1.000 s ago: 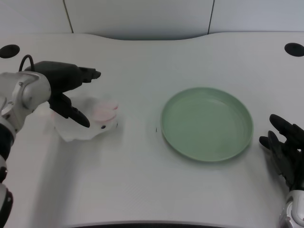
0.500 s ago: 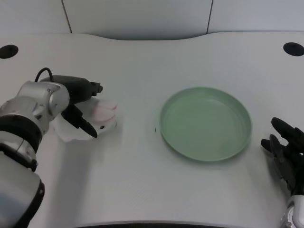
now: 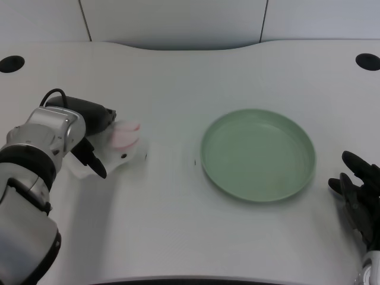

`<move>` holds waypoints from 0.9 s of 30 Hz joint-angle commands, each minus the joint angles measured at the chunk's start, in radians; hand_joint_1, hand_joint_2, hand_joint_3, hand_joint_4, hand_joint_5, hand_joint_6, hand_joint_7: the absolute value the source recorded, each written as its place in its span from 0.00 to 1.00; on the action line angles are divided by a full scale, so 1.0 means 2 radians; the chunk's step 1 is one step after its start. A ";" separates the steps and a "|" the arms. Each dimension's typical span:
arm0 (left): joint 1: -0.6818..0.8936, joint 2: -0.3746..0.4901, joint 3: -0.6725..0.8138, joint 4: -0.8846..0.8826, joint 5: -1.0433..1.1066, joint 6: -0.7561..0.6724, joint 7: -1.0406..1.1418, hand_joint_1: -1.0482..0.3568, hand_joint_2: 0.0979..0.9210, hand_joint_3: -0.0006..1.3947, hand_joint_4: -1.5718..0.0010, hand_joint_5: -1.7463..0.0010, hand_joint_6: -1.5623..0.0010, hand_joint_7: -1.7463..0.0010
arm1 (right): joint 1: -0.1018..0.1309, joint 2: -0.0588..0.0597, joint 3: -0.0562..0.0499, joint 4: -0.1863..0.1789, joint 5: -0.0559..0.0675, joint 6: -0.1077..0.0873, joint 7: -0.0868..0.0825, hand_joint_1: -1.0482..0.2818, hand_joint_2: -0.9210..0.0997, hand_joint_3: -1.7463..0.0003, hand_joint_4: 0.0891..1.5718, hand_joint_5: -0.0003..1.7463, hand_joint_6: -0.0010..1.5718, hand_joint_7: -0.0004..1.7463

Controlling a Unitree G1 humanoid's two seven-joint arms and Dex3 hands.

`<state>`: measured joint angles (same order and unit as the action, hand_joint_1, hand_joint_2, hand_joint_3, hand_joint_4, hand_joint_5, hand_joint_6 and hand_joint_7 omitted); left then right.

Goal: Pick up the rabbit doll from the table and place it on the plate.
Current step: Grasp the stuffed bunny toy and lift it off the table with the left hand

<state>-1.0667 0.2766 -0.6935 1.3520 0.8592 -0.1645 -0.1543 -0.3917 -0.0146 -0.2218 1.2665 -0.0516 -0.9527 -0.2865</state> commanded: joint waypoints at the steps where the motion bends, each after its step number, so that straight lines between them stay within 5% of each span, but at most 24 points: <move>1: 0.002 0.000 -0.011 0.007 0.011 0.007 0.019 0.01 0.93 0.01 1.00 1.00 0.97 1.00 | 0.007 -0.006 -0.007 -0.002 0.012 -0.006 0.012 0.52 0.00 0.85 0.54 0.27 0.56 0.00; 8: 0.006 -0.005 -0.022 0.009 0.019 0.006 0.065 0.00 0.95 0.01 1.00 1.00 0.99 1.00 | 0.013 -0.010 -0.002 -0.002 0.004 -0.020 0.007 0.55 0.00 0.85 0.53 0.29 0.55 0.00; 12: 0.006 -0.007 -0.017 0.011 0.013 0.005 0.066 0.02 0.94 0.00 1.00 1.00 0.98 0.99 | 0.015 -0.005 -0.012 -0.002 0.021 -0.025 0.030 0.55 0.00 0.85 0.53 0.30 0.56 0.00; 17: 0.011 -0.010 -0.012 0.011 0.010 0.002 0.075 0.05 0.87 0.00 0.94 0.97 0.91 0.97 | 0.023 -0.007 -0.005 -0.005 0.009 -0.035 0.016 0.55 0.00 0.85 0.53 0.30 0.55 0.00; 20: 0.013 -0.013 -0.008 0.012 0.005 0.003 0.066 0.07 0.85 0.00 0.91 0.95 0.88 0.97 | 0.025 -0.004 -0.007 -0.007 0.019 -0.038 0.026 0.55 0.00 0.85 0.53 0.30 0.56 0.00; 24: 0.017 -0.014 0.002 0.013 -0.007 -0.001 0.048 0.07 0.82 0.00 0.88 0.92 0.85 0.97 | 0.032 -0.007 -0.002 -0.010 0.009 -0.043 0.014 0.54 0.00 0.85 0.52 0.30 0.55 0.00; 27: 0.018 -0.015 0.004 0.013 -0.010 0.002 0.041 0.11 0.81 0.00 0.88 0.91 0.83 0.97 | 0.034 -0.006 -0.005 -0.010 0.017 -0.047 0.022 0.52 0.00 0.85 0.53 0.31 0.56 0.00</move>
<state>-1.0505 0.2418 -0.6869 1.3743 0.8453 -0.1658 -0.0575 -0.3389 -0.0142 -0.2251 1.2506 -0.0224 -1.0313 -0.2421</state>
